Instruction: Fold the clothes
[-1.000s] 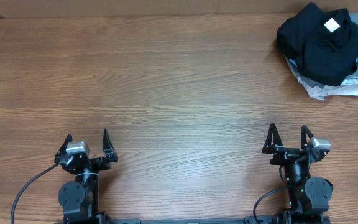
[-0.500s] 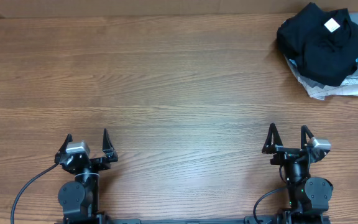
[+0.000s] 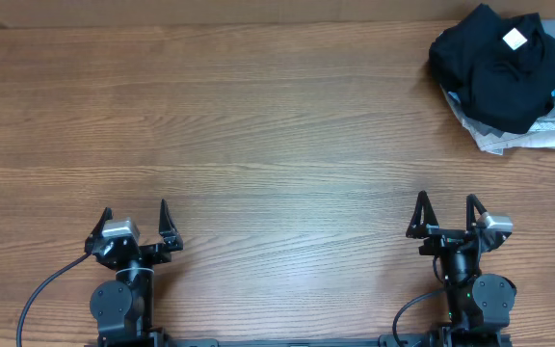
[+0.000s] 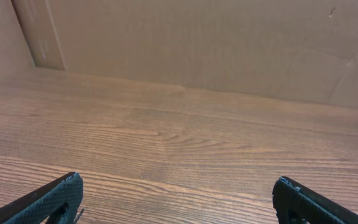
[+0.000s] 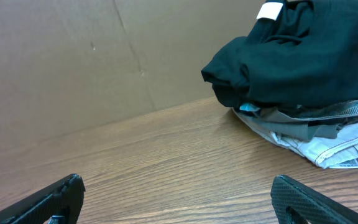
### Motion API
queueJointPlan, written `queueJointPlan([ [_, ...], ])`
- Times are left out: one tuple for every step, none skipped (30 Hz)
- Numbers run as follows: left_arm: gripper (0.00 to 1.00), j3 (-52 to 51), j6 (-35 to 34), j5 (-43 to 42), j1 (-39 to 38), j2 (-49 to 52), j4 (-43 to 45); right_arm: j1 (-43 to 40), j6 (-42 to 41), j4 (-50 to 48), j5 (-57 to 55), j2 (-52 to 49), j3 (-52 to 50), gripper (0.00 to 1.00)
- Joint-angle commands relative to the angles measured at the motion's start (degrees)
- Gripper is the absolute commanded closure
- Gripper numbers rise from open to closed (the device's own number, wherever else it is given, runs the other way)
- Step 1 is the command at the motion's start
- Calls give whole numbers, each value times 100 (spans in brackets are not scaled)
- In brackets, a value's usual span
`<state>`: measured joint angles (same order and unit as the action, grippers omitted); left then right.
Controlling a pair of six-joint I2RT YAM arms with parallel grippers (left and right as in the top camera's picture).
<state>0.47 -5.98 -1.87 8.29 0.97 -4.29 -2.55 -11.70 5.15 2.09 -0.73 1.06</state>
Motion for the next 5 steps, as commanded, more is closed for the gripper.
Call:
queueJointPlan([
  [0, -20, 20, 76, 26, -70, -11, -9, 55, -35, -57, 57, -59, 0],
  [0, -20, 20, 76, 26, -70, -11, -9, 55, -35, -57, 57, -59, 0],
  [0, -20, 20, 76, 26, -70, -11, -9, 55, -35, -55, 57, -59, 0],
  [0, -20, 20, 76, 26, -70, -11, -9, 55, -35, -55, 57, -59, 0],
  [0, -20, 20, 76, 26, -70, -11, -9, 55, -35, -57, 57, -59, 0],
])
